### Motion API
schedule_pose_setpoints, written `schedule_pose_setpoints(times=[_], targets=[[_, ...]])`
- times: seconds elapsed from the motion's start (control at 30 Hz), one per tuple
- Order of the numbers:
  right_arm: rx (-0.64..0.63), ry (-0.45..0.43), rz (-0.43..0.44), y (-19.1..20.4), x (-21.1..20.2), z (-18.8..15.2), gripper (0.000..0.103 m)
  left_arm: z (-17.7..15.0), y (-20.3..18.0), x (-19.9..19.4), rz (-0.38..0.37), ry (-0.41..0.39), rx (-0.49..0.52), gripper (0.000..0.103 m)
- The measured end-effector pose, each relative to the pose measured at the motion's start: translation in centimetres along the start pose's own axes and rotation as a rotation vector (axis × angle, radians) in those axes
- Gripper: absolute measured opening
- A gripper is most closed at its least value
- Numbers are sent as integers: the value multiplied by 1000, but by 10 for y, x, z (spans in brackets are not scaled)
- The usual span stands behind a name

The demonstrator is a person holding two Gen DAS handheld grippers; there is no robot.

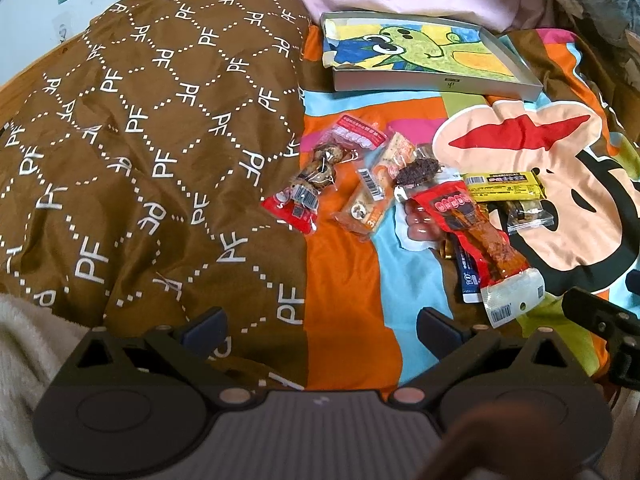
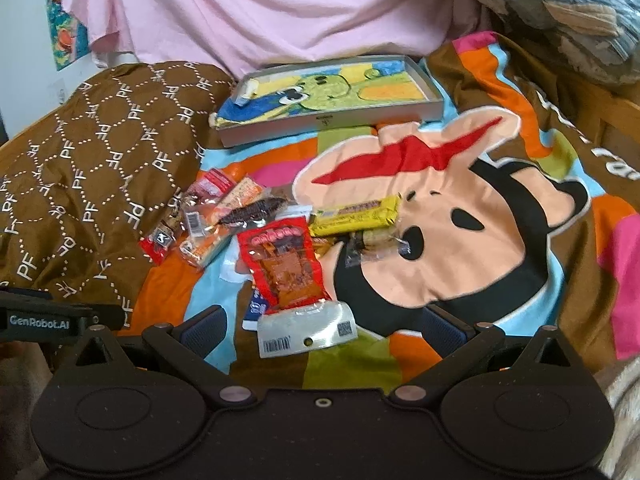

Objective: Organize snacks

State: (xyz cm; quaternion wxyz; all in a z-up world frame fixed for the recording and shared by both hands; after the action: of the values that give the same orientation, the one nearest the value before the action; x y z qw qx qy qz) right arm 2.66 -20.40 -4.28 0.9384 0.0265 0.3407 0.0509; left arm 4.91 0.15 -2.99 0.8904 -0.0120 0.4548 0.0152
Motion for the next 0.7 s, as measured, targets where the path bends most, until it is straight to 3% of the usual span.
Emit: schedule_pose_setpoints(times=[0.43,0.7], targets=[[-66,62,40,3,24,18,102,26,1,14,18,10,42,103],[-169,114,103,12,55,25,102,55,1,33,-36,32,137,103]])
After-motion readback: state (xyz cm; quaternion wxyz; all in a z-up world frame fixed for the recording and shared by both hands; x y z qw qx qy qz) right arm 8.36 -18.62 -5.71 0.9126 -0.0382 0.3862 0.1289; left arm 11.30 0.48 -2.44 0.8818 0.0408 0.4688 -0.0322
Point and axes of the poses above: each gripper's, at about its wrist camera, not at the fingertips, and x roughly the way its jaws point, y to its left, z to its top, the point moved 3 cm from there along x, roughly the way its jaws point
